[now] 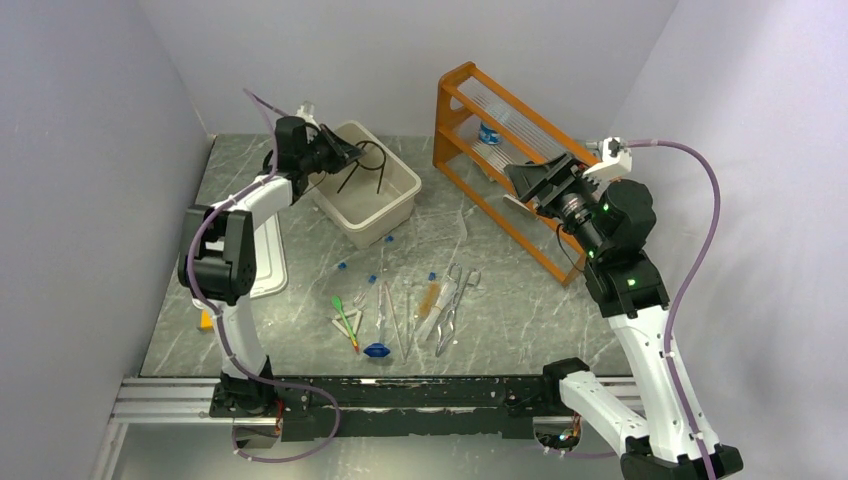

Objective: Organize the chemistry lab equipment

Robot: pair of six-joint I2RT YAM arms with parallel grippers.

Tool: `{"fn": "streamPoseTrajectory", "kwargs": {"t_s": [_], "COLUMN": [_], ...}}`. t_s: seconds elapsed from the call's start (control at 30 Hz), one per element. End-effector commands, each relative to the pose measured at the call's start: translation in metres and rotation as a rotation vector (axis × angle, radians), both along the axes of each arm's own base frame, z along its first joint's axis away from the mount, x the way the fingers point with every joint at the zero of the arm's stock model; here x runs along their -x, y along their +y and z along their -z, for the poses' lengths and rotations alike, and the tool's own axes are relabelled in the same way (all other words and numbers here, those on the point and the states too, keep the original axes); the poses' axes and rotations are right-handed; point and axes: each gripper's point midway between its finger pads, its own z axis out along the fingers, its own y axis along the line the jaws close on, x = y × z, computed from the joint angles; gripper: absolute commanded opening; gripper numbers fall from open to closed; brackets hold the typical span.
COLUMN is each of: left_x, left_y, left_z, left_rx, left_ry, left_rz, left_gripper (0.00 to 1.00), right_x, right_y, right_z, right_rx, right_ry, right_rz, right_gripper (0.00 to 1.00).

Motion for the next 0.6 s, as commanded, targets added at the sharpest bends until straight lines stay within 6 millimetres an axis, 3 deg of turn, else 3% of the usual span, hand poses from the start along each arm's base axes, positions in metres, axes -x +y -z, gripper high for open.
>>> {"fn": "streamPoseTrajectory", "kwargs": {"t_s": [0.0,0.13,0.27,0.43,0.57], "left_x": [-0.015,-0.022,-0.029,-0.035,-0.039], "left_y": [0.008,0.017,0.029,0.046,0.063], "left_z": [0.001,0.025,0.035,0.035,0.023], "left_rx": [0.058,0.026,-0.005,-0.088,-0.206], "left_ry": [-0.050,-0.018,-0.025,-0.021,-0.012], "left_rz": [-0.043,-0.084,-0.138,-0.198,-0.249], "left_gripper": [0.05,0.05,0.19,0.40,0.52], "right_x": [-0.003,-0.003,-0.005,-0.007,-0.009], "right_y": [-0.005,-0.007,-0.010,-0.011,-0.011], "right_z": [0.002,0.004,0.011,0.016,0.017], "right_rx": [0.002,0.004,0.012,0.015,0.019], "right_ry": [-0.004,-0.001,0.010,0.019,0.016], "right_rz": [0.025,0.038,0.055,0.062,0.065], "right_gripper": [0.68,0.68,0.68,0.68,0.68]}}
